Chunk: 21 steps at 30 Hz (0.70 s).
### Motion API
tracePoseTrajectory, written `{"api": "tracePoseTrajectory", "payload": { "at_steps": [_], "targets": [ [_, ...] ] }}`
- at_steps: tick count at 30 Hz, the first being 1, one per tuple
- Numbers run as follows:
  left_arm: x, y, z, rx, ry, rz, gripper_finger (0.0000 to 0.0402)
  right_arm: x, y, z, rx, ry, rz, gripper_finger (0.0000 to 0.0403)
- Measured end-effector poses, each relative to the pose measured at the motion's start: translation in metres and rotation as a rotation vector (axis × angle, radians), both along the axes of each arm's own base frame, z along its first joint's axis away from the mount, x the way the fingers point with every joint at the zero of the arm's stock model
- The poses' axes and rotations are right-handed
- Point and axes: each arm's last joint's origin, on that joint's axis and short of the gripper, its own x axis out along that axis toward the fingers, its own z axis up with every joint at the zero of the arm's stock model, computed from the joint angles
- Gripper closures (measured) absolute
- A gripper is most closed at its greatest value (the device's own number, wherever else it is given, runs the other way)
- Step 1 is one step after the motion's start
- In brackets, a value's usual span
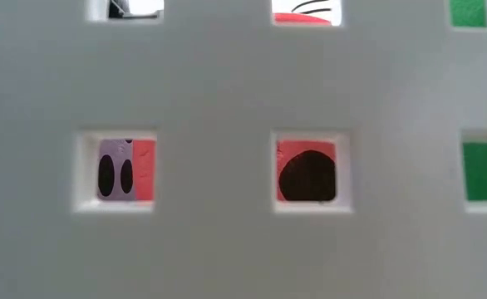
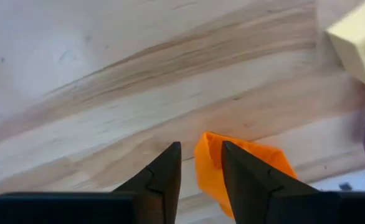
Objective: Pick & Place Toys
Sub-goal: Put the orange game piece into the red bin
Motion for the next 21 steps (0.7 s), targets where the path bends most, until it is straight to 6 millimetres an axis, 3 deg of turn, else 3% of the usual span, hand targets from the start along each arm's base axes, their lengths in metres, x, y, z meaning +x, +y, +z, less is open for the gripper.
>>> {"api": "tracePoseTrajectory", "payload": {
  "at_steps": [13,21],
  "targets": [
    [-0.003,0.000,0.010,-0.022,-0.173,-0.408,0.0166,0.001,0.001,0.000,0.052,-0.022,0.015,0.0094],
    [-0.016,-0.004,0.020,-0.055,-0.251,-0.836,0.0145,0.001,0.001,0.001,0.074,-0.029,-0.008,0.0094]
  ]
}}
